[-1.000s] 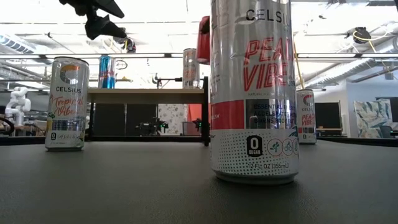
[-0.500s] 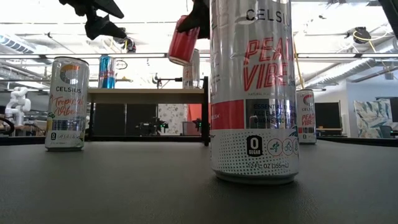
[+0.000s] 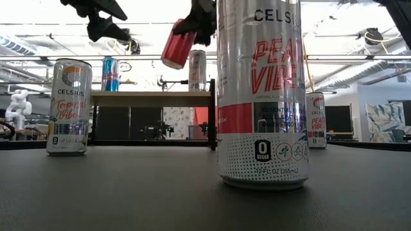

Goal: Place canned beverage on shelf
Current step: Put the top red soda can on the shelf

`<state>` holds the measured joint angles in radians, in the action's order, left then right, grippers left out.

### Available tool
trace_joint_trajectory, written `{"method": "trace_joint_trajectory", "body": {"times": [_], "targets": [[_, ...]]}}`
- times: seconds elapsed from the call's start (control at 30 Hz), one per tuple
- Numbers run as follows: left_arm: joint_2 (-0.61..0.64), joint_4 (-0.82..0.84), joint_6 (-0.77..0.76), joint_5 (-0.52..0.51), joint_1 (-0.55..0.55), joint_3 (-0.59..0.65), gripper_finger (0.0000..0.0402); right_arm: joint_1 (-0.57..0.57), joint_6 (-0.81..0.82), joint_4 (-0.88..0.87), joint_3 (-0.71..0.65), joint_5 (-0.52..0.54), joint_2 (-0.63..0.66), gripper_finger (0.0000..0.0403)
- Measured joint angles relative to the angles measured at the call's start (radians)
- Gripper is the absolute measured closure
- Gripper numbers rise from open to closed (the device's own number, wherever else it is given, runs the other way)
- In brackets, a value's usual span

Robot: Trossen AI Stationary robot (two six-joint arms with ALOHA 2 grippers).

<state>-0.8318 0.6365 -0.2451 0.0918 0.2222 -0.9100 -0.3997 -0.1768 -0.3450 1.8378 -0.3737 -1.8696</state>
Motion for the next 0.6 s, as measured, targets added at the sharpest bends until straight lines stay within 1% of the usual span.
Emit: {"method": "trace_joint_trajectory", "body": {"times": [0.27,0.5,0.53,0.6], "targets": [[0.0,0.003,0.0,-0.003,0.0,0.0,0.011,0.001,-0.02,0.029,-0.001,0.002,-0.077,0.0137],[0.0,0.005,-0.001,-0.003,0.0,0.0,0.011,0.0,-0.045,0.041,-0.001,0.002,-0.092,0.0137],[0.0,0.006,-0.001,-0.003,0.0,0.0,0.011,0.0,-0.049,0.042,-0.001,0.002,-0.092,0.0134],[0.0,0.005,-0.001,-0.003,0.0,0.0,0.011,0.0,-0.052,0.043,-0.001,0.002,-0.092,0.0116]]}}
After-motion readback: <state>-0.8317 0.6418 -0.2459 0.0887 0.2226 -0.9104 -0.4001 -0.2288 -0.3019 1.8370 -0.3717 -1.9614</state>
